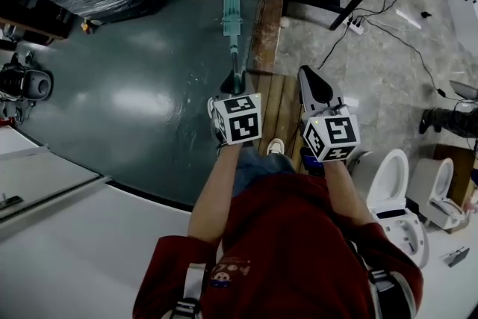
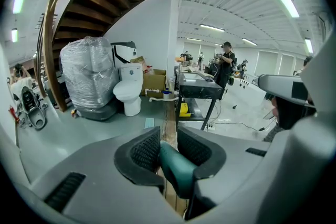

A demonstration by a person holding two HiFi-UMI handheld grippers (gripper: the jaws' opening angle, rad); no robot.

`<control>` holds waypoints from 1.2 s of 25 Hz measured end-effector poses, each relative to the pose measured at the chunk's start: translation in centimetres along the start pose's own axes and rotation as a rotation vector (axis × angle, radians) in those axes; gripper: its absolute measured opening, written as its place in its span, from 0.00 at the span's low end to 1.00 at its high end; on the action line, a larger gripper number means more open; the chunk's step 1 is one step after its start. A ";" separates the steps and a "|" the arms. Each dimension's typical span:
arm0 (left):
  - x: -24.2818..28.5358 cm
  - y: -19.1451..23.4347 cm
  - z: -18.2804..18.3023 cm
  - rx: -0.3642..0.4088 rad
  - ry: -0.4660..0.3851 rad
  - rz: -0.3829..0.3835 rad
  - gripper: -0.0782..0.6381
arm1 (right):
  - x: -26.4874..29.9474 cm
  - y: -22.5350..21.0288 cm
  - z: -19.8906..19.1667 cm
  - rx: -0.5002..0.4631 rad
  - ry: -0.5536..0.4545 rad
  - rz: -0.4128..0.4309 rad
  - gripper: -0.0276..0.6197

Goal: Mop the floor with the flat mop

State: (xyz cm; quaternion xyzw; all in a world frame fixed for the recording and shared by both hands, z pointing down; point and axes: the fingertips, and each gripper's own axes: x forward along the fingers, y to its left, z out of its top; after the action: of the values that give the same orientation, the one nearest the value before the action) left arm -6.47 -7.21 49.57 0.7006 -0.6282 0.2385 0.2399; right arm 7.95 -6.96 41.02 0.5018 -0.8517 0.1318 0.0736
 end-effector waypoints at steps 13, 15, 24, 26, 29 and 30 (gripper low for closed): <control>4.9 2.4 3.2 0.004 -0.002 0.004 0.27 | 5.0 -0.9 -0.3 0.022 0.025 -0.005 0.07; 5.8 2.8 3.6 0.004 -0.003 0.004 0.27 | 5.9 -1.1 -0.3 0.025 0.025 -0.007 0.07; 10.1 4.2 6.4 0.024 -0.012 0.003 0.27 | 9.3 -2.4 -0.3 0.040 0.042 -0.027 0.07; 11.0 4.6 7.0 0.025 -0.012 0.003 0.27 | 10.2 -2.5 -0.3 0.042 0.045 -0.029 0.07; 12.3 5.3 7.5 0.021 0.001 0.004 0.27 | 11.4 -2.7 -0.2 0.045 0.050 -0.033 0.07; 12.8 5.7 7.7 0.020 0.002 0.005 0.27 | 11.8 -2.7 -0.2 0.046 0.053 -0.034 0.07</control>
State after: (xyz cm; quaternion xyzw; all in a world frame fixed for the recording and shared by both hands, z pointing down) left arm -10.63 -22.49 51.99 0.7011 -0.6274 0.2463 0.2330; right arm 4.59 -17.98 44.66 0.5142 -0.8375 0.1632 0.0868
